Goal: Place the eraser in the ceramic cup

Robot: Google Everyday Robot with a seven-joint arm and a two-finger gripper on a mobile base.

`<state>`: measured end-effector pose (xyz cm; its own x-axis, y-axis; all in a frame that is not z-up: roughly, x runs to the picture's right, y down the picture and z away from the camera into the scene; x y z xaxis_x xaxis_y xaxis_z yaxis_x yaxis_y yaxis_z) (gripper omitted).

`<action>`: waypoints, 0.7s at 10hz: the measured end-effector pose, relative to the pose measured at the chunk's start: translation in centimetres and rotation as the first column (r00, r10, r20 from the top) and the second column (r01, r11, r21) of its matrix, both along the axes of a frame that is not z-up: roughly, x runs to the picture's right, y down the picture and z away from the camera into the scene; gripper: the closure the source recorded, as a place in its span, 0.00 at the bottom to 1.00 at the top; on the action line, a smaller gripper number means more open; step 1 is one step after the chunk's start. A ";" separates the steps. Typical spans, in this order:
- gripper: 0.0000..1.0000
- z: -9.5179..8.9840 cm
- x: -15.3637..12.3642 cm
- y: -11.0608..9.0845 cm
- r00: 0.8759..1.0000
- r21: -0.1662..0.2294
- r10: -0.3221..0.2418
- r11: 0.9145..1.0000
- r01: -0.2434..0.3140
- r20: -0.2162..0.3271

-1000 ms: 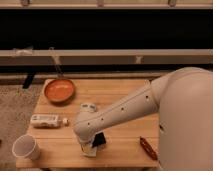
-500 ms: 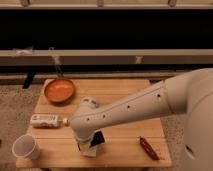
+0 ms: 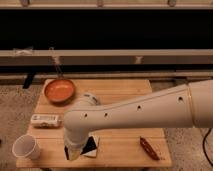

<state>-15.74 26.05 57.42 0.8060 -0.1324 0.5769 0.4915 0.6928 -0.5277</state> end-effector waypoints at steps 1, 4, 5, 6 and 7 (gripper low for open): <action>1.00 -1.4 -0.9 0.7 1.000 -0.010 -0.008 1.000 0.008 0.029; 1.00 -1.8 -1.2 0.9 0.999 -0.012 -0.010 1.000 0.010 0.037; 1.00 -1.8 -1.2 0.9 0.999 -0.012 -0.010 1.000 0.010 0.037; 1.00 -1.8 -1.2 0.9 0.999 -0.012 -0.010 1.000 0.010 0.038; 1.00 -1.8 -1.2 0.9 0.999 -0.012 -0.010 1.000 0.010 0.038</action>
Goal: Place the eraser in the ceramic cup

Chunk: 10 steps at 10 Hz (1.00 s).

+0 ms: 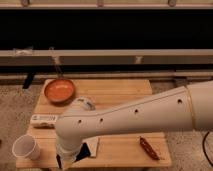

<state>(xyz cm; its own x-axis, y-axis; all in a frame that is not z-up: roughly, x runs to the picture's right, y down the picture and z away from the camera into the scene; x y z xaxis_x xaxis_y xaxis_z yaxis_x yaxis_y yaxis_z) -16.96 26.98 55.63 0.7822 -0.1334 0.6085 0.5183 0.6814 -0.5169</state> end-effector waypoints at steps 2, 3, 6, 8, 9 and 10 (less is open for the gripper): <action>1.00 0.0 -0.2 -0.1 1.000 0.001 -0.002 1.000 0.002 0.008; 1.00 0.1 -0.4 -0.4 1.000 0.004 -0.004 1.000 0.003 0.028; 1.00 0.9 -4.5 -2.1 0.987 0.024 -0.048 0.999 0.045 0.154; 1.00 1.5 -9.4 -3.2 0.964 0.037 -0.082 0.996 0.075 0.255; 1.00 1.5 -11.7 -3.7 0.949 0.044 -0.096 0.995 0.087 0.301; 1.00 1.3 -13.5 -4.0 0.934 0.052 -0.109 0.994 0.097 0.340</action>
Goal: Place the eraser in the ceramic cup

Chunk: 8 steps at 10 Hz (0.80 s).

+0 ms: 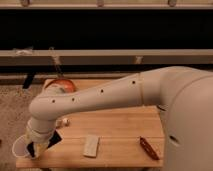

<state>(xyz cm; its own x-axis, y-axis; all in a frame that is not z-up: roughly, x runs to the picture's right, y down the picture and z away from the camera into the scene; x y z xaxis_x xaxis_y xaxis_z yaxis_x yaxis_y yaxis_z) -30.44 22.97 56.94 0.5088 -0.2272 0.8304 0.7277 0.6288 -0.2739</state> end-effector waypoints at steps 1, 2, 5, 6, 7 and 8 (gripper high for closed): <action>1.00 -1.0 -2.3 -0.3 0.998 0.007 -0.014 1.000 0.013 0.058; 1.00 -2.5 -4.0 -0.3 0.994 0.011 -0.024 1.000 0.023 0.103; 1.00 -4.8 -7.6 0.2 0.975 0.008 -0.054 0.999 0.053 0.214; 1.00 -5.0 -9.1 0.4 0.966 -0.007 -0.064 0.998 0.068 0.251; 1.00 -5.1 -10.1 0.7 0.958 -0.017 -0.075 0.996 0.083 0.276; 1.00 -5.0 -11.1 0.9 0.953 -0.026 -0.084 0.995 0.096 0.291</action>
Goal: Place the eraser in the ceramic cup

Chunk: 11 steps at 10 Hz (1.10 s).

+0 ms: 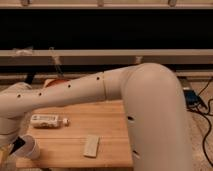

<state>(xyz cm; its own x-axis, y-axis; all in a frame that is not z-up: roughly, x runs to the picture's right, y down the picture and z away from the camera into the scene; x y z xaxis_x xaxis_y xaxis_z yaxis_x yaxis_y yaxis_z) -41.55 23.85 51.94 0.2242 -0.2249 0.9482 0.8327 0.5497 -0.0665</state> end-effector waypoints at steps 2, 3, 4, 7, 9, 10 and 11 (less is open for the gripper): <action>0.98 0.2 -1.2 0.6 1.000 -0.022 -0.021 1.000 0.022 0.010; 0.90 0.3 -1.2 0.9 1.000 -0.034 -0.028 0.999 0.028 0.006; 0.79 0.4 -1.1 1.3 0.999 -0.048 -0.035 0.998 0.035 -0.002; 0.49 1.3 0.4 1.6 0.999 -0.080 -0.029 0.996 0.027 -0.035; 0.31 2.1 0.8 1.9 0.999 -0.101 -0.024 0.995 0.019 -0.047; 0.22 3.0 1.0 2.0 0.999 -0.118 -0.017 0.993 0.011 -0.050; 0.20 3.5 1.1 1.9 0.999 -0.131 -0.008 0.991 0.001 -0.052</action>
